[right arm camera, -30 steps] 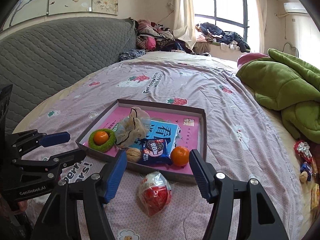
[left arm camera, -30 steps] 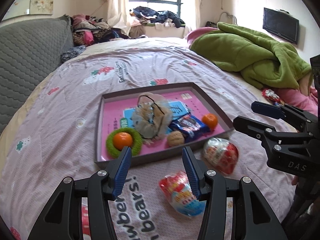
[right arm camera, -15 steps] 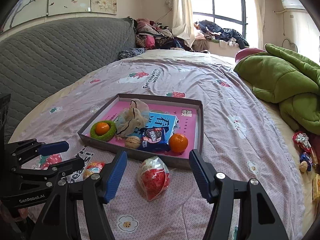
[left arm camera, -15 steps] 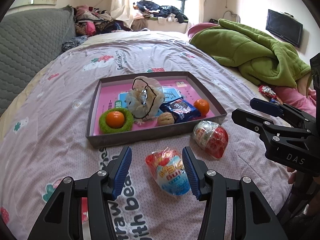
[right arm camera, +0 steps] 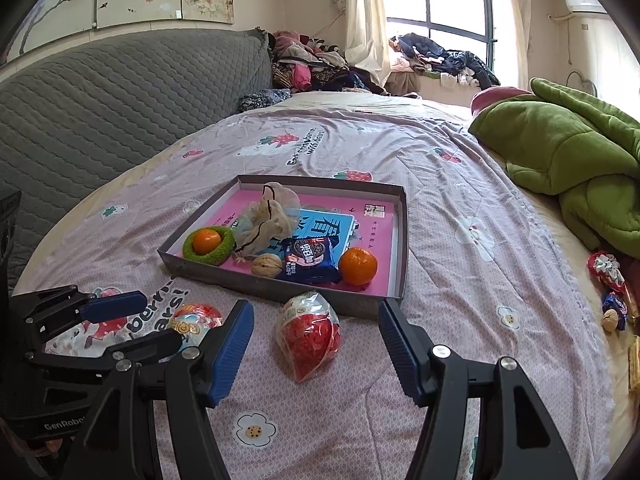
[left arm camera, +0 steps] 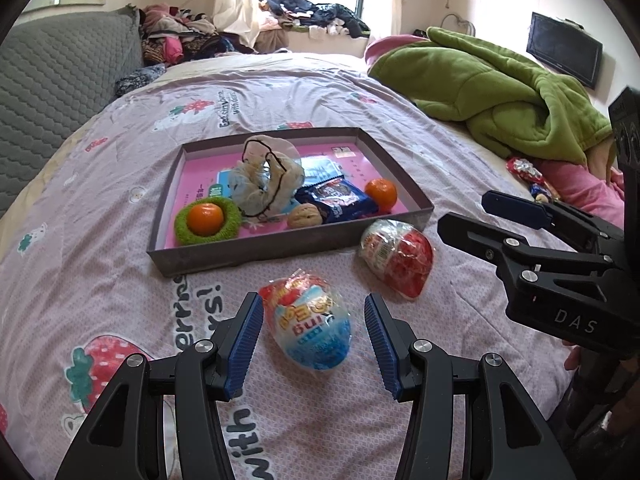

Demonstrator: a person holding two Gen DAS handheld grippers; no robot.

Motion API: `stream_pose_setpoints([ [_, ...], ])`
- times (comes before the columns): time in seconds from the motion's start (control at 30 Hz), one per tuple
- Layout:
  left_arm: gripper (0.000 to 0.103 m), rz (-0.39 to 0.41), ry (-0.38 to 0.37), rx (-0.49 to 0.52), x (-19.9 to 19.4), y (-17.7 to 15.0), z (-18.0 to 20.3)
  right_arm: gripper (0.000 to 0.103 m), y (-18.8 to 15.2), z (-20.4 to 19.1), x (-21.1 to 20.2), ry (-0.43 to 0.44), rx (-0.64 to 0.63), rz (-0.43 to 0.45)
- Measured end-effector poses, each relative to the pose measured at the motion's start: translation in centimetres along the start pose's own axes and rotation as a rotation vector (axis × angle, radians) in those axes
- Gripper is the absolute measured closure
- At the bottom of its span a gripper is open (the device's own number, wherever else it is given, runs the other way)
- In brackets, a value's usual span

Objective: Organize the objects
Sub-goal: 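Move both tools toward the red and blue chocolate eggs beside the tray, then grasp the red chocolate egg with the right tool while the left tool grasps the blue egg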

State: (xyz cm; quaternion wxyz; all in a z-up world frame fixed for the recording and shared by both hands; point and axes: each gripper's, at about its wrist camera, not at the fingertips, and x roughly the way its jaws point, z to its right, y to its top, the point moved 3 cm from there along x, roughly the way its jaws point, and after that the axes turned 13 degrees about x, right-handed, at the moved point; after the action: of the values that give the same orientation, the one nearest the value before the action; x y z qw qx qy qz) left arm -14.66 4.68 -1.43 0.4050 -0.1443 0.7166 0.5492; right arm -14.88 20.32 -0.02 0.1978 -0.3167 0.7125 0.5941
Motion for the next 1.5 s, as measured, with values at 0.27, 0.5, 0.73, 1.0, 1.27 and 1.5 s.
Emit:
stream_pose_setpoints([
  [0.27,0.049,-0.026,-0.003,0.02,1.0,-0.4,0.9,0.039,-0.4,-0.3,0.7,0.01,0.006,-0.023],
  [0.5,0.049,-0.042,0.005,0.019,2.1,-0.5,1.1,0.039,-1.1,-0.5,2.3,-0.006,-0.001,-0.058],
  [0.73,0.049,-0.062,0.068,0.028,3.4,-0.6,0.8,0.039,-1.8,-0.6,4.5,-0.032,-0.007,-0.096],
  [1.0,0.048,-0.096,0.065,-0.023,4.9,-1.2,-0.9,0.039,-1.9,0.4,6.7,-0.042,0.038,-0.135],
  [1.27,0.048,-0.096,0.044,-0.055,5.8,-1.6,-1.9,0.046,-2.0,0.4,7.8,-0.017,0.044,-0.146],
  [1.5,0.05,-0.088,0.031,-0.044,6.1,-1.7,-2.1,0.05,-2.2,-0.1,8.0,-0.009,0.008,-0.136],
])
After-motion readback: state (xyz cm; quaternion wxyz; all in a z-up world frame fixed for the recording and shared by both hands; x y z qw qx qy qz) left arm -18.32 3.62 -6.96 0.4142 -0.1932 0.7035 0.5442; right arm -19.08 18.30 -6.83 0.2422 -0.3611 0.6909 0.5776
